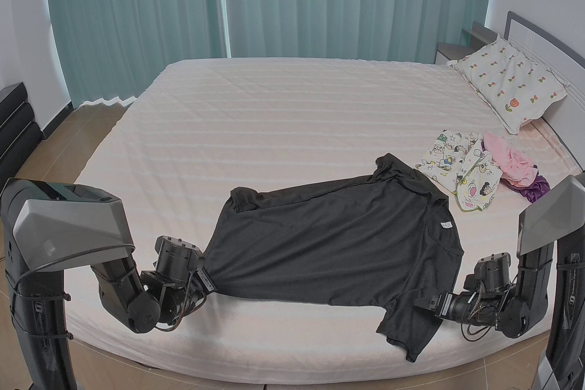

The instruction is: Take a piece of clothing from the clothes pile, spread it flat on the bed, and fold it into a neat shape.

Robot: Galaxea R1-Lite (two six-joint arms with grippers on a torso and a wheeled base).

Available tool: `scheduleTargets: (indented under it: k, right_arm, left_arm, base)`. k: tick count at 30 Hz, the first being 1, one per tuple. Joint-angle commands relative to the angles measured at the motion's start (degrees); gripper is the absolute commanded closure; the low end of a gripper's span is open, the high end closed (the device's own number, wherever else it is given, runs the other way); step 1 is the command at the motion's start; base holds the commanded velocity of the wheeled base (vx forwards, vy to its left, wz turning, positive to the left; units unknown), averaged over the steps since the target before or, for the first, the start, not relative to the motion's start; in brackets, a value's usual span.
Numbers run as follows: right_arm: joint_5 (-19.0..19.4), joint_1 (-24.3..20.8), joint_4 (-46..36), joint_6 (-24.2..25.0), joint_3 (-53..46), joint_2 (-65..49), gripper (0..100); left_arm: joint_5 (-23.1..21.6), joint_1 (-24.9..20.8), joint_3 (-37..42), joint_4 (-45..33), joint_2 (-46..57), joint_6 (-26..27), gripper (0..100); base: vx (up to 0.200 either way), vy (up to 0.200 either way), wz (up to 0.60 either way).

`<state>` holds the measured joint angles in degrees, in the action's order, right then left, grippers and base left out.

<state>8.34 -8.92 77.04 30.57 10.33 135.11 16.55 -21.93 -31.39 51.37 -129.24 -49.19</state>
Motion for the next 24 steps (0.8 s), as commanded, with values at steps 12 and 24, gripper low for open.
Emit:
scheduleTargets:
  k: [12, 24]
  right_arm:
    - [-0.96, -0.66, 0.56, -0.69, -1.80, 2.88, 100]
    - [1.68, 10.86, 0.12, -14.31, -8.13, -1.34, 100]
  left_arm:
    - [-0.03, -0.04, 0.10, 0.04, -0.22, -0.12, 100]
    - [-0.03, -0.22, 2.04, -0.48, 0.40, 1.46, 100]
  base:
    - [0.000, 0.000, 0.00]
    - [0.000, 0.000, 0.00]
